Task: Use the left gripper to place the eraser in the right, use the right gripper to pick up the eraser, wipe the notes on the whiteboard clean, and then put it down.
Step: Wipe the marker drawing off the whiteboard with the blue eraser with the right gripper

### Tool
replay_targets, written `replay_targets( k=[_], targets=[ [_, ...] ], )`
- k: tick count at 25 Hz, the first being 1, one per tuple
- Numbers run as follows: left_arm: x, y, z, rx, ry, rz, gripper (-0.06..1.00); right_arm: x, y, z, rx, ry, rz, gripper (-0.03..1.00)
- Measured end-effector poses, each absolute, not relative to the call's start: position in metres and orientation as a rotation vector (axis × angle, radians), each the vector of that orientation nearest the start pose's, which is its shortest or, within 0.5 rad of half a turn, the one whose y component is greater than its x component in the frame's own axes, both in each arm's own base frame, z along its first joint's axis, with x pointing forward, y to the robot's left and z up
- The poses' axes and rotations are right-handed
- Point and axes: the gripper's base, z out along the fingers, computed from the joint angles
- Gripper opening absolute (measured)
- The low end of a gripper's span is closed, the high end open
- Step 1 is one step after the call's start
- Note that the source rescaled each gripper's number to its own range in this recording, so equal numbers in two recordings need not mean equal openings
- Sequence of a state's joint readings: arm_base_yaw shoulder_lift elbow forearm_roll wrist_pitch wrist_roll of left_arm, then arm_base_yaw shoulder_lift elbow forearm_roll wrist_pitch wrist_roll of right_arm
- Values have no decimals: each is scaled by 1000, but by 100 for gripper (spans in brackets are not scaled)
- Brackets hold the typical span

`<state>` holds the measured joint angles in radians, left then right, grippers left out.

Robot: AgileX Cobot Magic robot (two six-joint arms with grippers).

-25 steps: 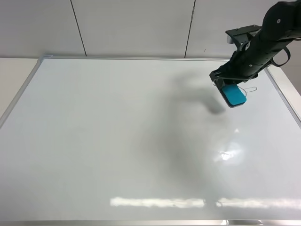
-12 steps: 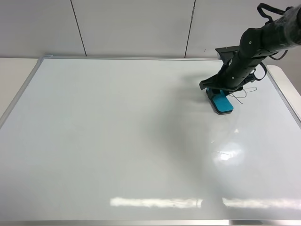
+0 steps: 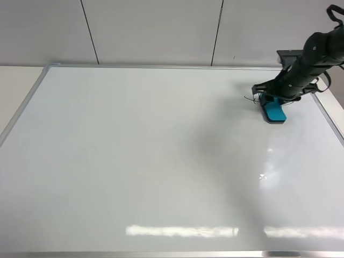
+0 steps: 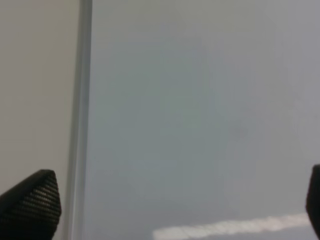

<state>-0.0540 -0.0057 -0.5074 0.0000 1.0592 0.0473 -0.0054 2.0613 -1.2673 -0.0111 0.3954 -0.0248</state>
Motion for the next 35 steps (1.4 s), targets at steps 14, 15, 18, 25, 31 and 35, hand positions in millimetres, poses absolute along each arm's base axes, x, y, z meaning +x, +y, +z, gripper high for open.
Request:
replay_targets(
  k=[14,15,18,25,31,35],
  targets=[
    [-7,0,279,103,2027,-4,100,411,-43,126,108,2670,-20,2],
    [-7,0,279,103,2027,-4,100,412,-28,126,58,2671,-6,2],
    [-7,0,279,103,2027,-4,100,414,23,127,-96,2661,42,2],
    [-7,0,279,103,2027,-4,100,412,88,126,-238,2584,109,2],
    [-7,0,279,103,2027,-4,100,427,78,122,-209,2604,79,2],
    [-7,0,279,103,2027,-4,100,445,56,122,-155,2584,34,2]
  ],
)
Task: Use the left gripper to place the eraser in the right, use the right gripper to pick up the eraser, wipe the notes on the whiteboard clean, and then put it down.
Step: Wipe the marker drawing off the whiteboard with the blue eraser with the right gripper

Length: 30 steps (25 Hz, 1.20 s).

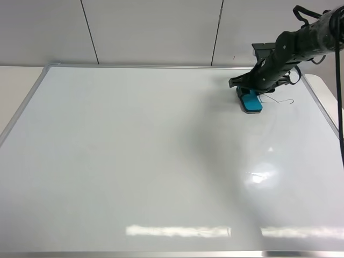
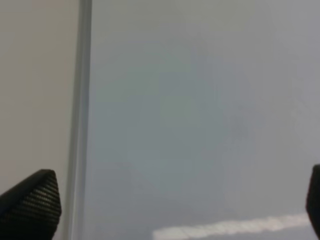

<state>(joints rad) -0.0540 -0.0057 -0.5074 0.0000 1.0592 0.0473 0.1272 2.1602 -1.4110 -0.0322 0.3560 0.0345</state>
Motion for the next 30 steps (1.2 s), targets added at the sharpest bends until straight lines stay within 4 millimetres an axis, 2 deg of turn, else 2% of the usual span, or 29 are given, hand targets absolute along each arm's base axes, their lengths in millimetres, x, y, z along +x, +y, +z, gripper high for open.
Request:
replay_targets(
  k=[5,13,15,17,21,23,30],
  targets=[
    [-7,0,279,103,2027,-4,100,457,15,123,-106,2558,-47,2],
    [-7,0,279,103,2027,-4,100,452,-68,122,81,2586,-150,2],
    [-7,0,279,103,2027,-4,100,450,-77,122,134,2596,-140,2],
    [-7,0,279,103,2027,-4,100,449,-77,122,150,2599,-122,2],
    [-7,0,279,103,2028,-4,100,451,-58,123,66,2622,-86,2],
    [-7,0,279,103,2028,-4,100,452,-34,123,-6,2628,-50,2],
    [-7,0,279,103,2028,-4,100,446,82,123,-321,2611,66,2]
  ],
)
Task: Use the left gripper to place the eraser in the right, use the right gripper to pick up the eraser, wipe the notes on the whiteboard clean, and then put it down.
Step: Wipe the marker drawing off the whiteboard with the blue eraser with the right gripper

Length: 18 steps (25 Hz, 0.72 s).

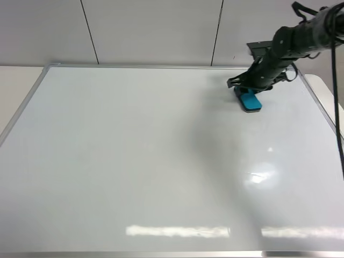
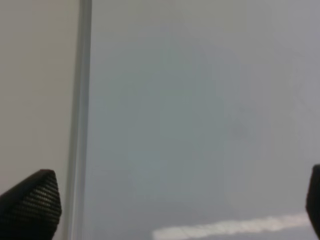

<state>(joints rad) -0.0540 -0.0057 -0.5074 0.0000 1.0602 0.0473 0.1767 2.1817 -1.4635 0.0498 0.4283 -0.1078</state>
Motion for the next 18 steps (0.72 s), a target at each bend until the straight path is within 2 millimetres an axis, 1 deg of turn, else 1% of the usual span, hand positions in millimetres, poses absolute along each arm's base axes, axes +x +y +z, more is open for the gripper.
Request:
replay_targets(
  k=[2,3,5,9,12,14,18],
  targets=[
    [-7,0,279,103,2028,-4,100,442,106,122,-377,2595,90,2],
    [-7,0,279,103,2028,-4,100,441,112,122,-386,2593,97,2],
    [-7,0,279,103,2028,-4,100,440,114,122,-369,2591,105,2],
    [-7,0,279,103,2028,-4,100,441,110,122,-357,2592,95,2],
    [-7,0,279,103,2028,-4,100,444,100,122,-294,2599,91,2],
    [-7,0,279,103,2028,-4,100,447,87,122,-257,2595,67,2],
    [-7,0,279,103,2028,-4,100,457,54,126,-152,2590,25,2]
  ],
)
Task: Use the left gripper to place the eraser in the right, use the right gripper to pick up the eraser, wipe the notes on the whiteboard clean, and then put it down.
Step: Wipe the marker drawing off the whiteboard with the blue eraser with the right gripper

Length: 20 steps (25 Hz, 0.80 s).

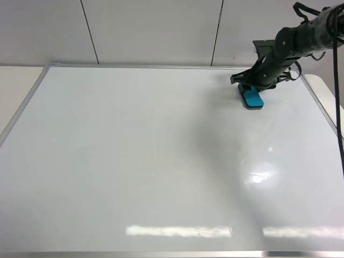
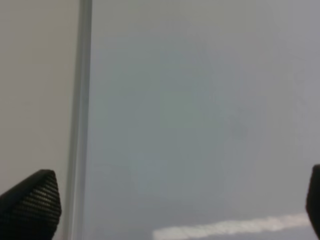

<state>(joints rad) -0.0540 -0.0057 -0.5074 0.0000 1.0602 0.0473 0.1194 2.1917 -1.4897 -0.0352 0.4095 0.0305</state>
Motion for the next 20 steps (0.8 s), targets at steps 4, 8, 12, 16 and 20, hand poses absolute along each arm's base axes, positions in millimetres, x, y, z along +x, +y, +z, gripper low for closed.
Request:
replay_targets(
  k=[4,8,12,16,20],
  targets=[
    [-7,0,279,103,2028,-4,100,470,27,131,-125,2607,-44,2],
    [-7,0,279,103,2028,-4,100,484,15,135,-102,2640,-92,2],
    [-7,0,279,103,2028,-4,100,488,20,136,-117,2668,-93,2],
    [-7,0,279,103,2028,-4,100,486,48,135,-225,2672,-53,2],
    [-7,0,279,103,2028,-4,100,481,84,135,-290,2668,24,2]
  ],
)
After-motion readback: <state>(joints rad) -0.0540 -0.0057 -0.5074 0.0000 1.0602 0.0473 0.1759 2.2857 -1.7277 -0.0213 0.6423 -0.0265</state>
